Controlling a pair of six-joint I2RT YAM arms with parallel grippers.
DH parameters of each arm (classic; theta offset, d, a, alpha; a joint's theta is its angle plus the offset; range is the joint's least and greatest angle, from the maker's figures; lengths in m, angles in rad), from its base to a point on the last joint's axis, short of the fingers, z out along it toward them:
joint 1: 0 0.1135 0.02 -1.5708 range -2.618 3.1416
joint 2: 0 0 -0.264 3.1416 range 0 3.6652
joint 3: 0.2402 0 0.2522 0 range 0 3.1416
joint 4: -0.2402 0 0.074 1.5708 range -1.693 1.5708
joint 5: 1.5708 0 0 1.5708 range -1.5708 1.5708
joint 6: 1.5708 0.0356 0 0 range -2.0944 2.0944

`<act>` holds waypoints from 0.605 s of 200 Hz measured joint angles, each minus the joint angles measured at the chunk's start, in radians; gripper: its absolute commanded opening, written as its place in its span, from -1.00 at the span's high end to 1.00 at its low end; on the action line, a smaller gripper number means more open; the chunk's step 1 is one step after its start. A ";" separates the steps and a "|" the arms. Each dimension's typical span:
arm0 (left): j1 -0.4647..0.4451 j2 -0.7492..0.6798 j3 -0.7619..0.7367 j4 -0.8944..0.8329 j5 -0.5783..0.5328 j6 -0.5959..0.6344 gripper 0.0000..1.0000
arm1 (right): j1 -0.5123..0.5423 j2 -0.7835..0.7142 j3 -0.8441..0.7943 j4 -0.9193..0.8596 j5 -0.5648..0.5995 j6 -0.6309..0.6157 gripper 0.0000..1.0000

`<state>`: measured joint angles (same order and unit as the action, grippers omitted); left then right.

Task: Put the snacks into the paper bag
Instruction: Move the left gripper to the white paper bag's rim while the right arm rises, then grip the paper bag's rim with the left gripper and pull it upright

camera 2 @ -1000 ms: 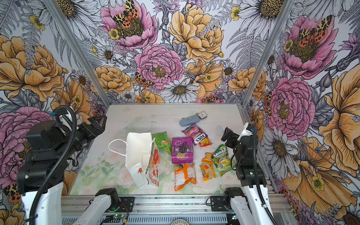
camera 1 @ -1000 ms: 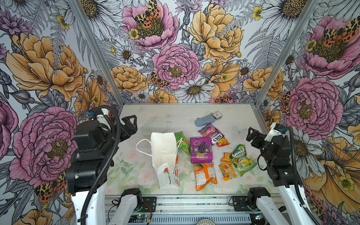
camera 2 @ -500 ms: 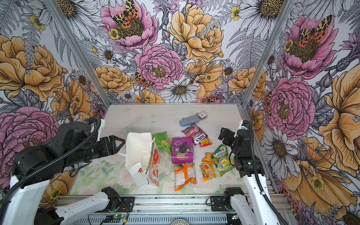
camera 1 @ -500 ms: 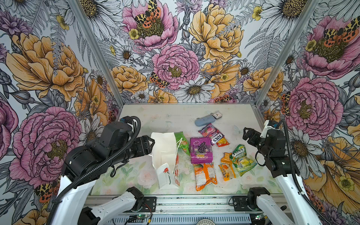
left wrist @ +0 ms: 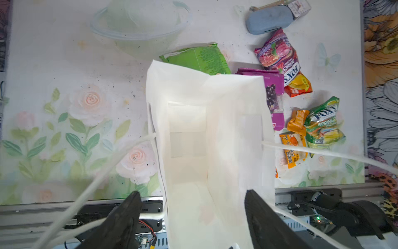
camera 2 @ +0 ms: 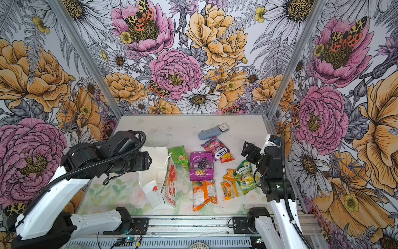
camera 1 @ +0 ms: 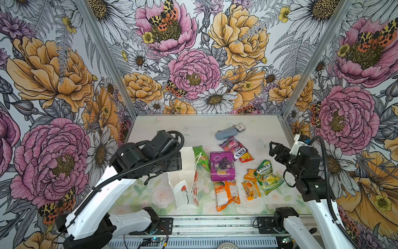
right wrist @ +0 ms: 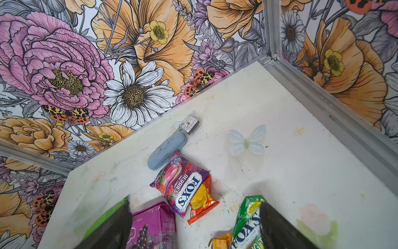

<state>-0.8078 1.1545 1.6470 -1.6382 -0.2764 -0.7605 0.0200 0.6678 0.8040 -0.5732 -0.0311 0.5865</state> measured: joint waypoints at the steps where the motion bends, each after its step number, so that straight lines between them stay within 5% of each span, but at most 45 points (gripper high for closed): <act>1: 0.000 0.000 -0.002 0.000 -0.002 0.000 -0.56 | 0.000 0.000 -0.001 0.000 0.000 0.000 -0.88; 79: 0.064 0.020 -0.121 -0.008 -0.070 0.044 -0.40 | 0.000 -0.001 -0.041 -0.014 -0.008 0.000 -0.88; 121: 0.087 0.019 -0.216 -0.007 -0.052 0.072 -0.13 | 0.000 -0.001 -0.041 -0.014 -0.013 0.000 -0.88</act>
<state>-0.7212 1.1736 1.4315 -1.6451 -0.3286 -0.6884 0.0200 0.6666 0.7628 -0.5877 -0.0437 0.5865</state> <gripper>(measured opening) 0.599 0.938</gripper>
